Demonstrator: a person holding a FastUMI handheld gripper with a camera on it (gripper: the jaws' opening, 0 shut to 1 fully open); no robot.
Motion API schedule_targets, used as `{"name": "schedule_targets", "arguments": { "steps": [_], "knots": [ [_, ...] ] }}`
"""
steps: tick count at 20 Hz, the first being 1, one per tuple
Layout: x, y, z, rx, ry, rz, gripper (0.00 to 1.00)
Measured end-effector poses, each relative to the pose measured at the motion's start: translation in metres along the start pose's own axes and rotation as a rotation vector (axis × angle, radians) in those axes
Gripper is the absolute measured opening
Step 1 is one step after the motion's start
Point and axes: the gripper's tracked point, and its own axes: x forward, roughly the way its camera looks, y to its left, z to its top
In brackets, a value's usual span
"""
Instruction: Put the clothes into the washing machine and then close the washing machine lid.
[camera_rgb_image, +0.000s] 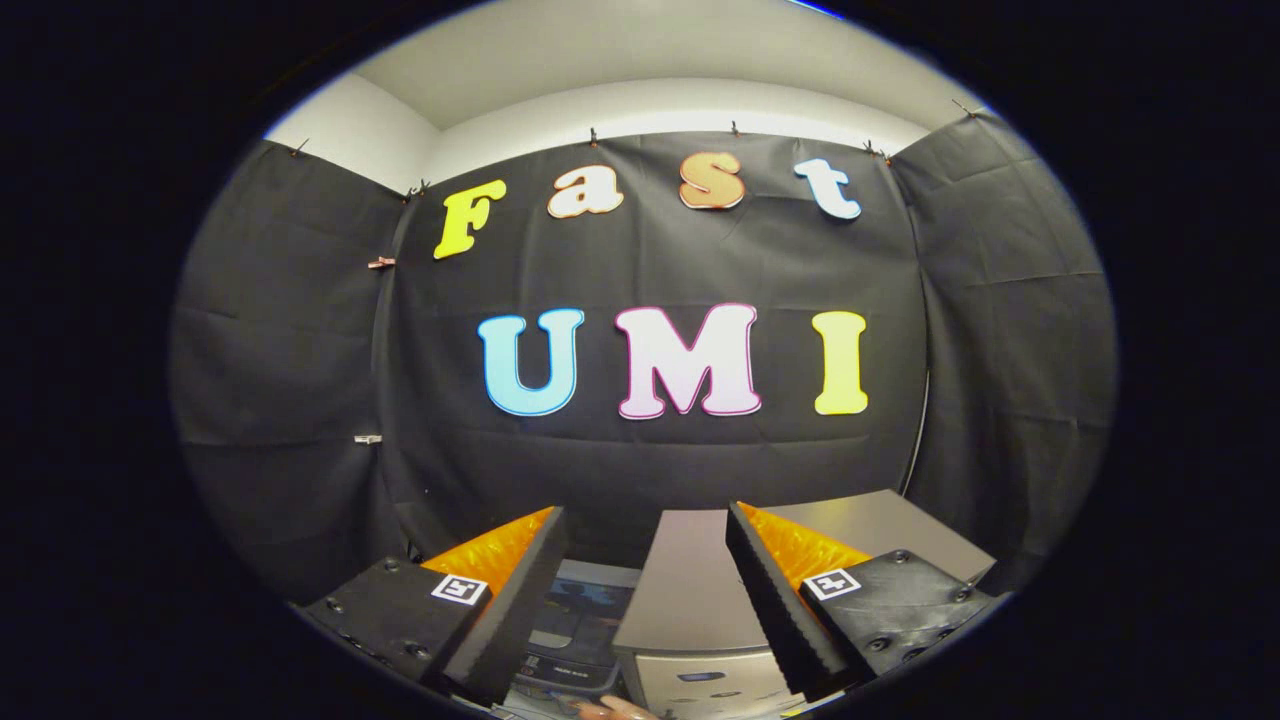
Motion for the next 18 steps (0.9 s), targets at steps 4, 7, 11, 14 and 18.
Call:
{"name": "schedule_targets", "arguments": {
  "steps": [4,7,11,14,18],
  "knots": [
    [-0.031,-0.029,0.013,-0.026,-0.046,-0.005,0.99],
    [-0.052,-0.048,0.026,-0.041,-0.080,-0.002,0.99],
    [-0.069,-0.065,0.038,-0.066,-0.118,-0.014,0.99],
    [-0.082,-0.073,0.044,-0.054,-0.156,-0.017,0.99],
    [-0.085,-0.082,0.047,-0.061,-0.165,-0.054,0.98]
  ]
}}
